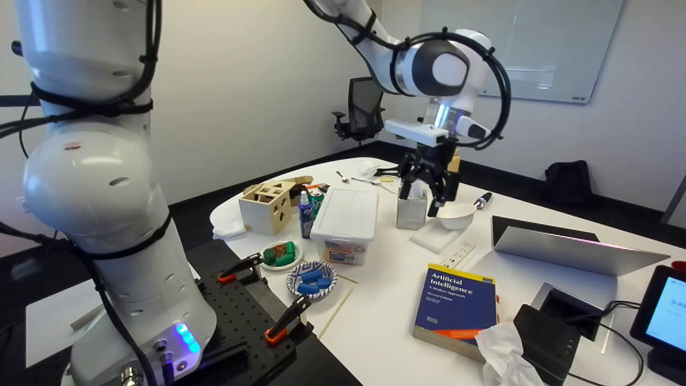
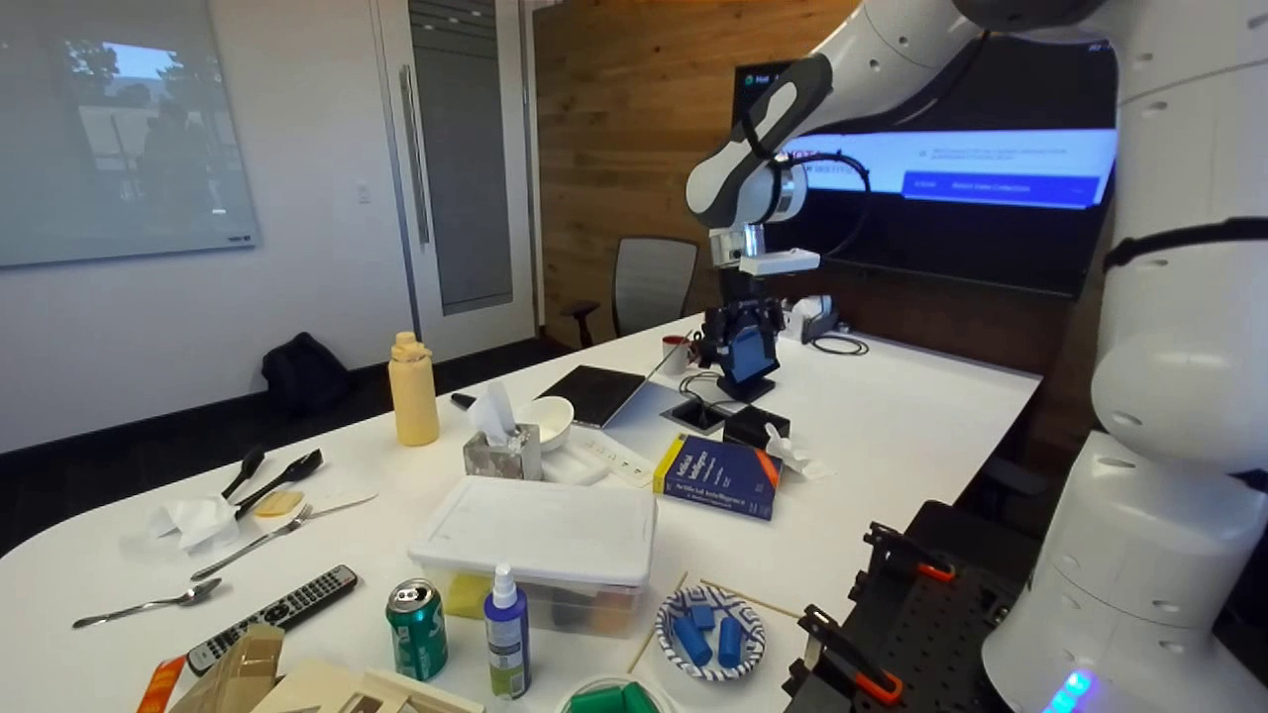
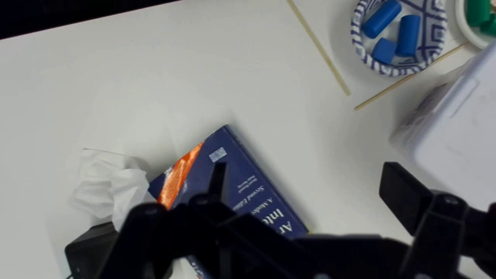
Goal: Use the tissue to wipe the book
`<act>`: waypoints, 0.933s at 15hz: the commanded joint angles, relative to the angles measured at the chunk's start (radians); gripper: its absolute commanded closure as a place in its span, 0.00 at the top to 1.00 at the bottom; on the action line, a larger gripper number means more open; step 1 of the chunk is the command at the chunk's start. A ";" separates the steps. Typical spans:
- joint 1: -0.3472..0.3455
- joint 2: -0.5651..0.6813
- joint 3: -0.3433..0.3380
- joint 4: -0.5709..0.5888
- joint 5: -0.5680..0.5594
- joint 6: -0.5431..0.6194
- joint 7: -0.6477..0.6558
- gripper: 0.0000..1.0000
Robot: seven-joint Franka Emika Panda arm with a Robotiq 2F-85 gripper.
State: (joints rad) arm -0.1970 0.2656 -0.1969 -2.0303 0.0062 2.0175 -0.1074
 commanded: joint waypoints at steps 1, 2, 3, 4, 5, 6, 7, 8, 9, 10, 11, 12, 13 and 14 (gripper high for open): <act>-0.056 0.169 -0.022 0.163 -0.020 -0.025 -0.017 1.00; -0.072 0.211 -0.025 0.197 -0.021 -0.022 -0.012 1.00; -0.088 0.247 -0.028 0.223 -0.020 -0.020 -0.009 1.00; -0.103 0.281 -0.027 0.249 -0.016 -0.016 -0.009 1.00; -0.118 0.316 -0.027 0.270 -0.014 -0.013 -0.010 1.00; -0.129 0.342 -0.029 0.285 -0.018 -0.006 -0.008 1.00; -0.142 0.371 -0.029 0.297 -0.019 0.000 -0.011 1.00; -0.153 0.395 -0.033 0.308 -0.021 0.007 -0.009 1.00; -0.161 0.415 -0.039 0.319 -0.027 0.009 -0.003 1.00; -0.171 0.442 -0.046 0.336 -0.026 0.024 0.007 1.00; -0.181 0.469 -0.052 0.358 -0.024 0.032 0.014 1.00; -0.194 0.499 -0.057 0.382 -0.018 0.040 0.021 1.00; -0.205 0.528 -0.060 0.407 -0.012 0.047 0.026 1.00; -0.219 0.560 -0.060 0.436 -0.004 0.052 0.032 1.00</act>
State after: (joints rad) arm -0.3901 0.7442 -0.2515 -1.6838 -0.0014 2.0591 -0.1087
